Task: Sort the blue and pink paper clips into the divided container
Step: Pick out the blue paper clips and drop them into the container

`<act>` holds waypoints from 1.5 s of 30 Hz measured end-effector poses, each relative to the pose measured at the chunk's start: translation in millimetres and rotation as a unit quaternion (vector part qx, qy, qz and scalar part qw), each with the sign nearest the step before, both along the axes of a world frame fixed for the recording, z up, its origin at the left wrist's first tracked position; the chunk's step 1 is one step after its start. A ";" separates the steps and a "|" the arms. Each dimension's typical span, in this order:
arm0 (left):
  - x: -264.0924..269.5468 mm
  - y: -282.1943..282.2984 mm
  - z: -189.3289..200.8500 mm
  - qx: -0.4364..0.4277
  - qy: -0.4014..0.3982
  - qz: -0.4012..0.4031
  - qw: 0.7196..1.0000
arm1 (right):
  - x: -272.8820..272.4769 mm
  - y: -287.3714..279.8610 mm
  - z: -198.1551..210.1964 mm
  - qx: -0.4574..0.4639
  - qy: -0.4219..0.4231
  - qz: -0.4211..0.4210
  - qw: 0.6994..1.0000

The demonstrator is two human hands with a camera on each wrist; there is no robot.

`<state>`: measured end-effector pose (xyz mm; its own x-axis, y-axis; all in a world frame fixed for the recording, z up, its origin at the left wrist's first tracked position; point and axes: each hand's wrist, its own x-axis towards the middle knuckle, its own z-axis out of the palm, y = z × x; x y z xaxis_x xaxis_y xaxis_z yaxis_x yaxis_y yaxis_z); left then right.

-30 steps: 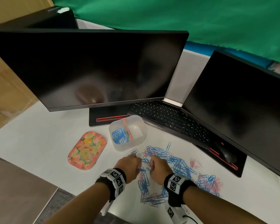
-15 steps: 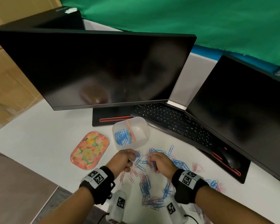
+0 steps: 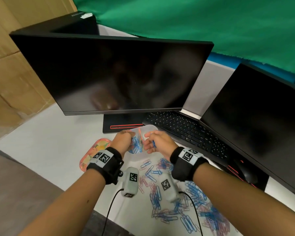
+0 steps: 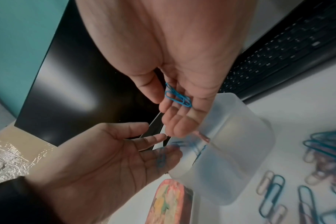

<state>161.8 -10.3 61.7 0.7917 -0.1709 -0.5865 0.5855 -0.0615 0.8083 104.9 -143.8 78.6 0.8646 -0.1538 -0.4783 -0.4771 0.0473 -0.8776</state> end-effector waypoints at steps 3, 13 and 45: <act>-2.4 2.7 2.4 -0.027 0.005 0.020 0.999 | 14.8 3.4 1.4 -0.014 0.007 0.018 1.000; -19.8 30.8 -4.6 0.014 -0.061 0.014 0.998 | 36.7 17.4 -6.0 -0.210 -0.009 0.146 0.967; -106.0 23.8 -88.4 0.314 -0.402 -0.621 0.596 | -128.3 -14.8 -101.6 -0.378 0.087 0.175 0.905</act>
<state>55.8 13.6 -26.7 0.3521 -0.8637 -0.3607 -0.7862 -0.4820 0.3867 -23.4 -158.6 -23.0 0.8458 -0.2242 -0.4841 -0.4800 -0.7159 -0.5071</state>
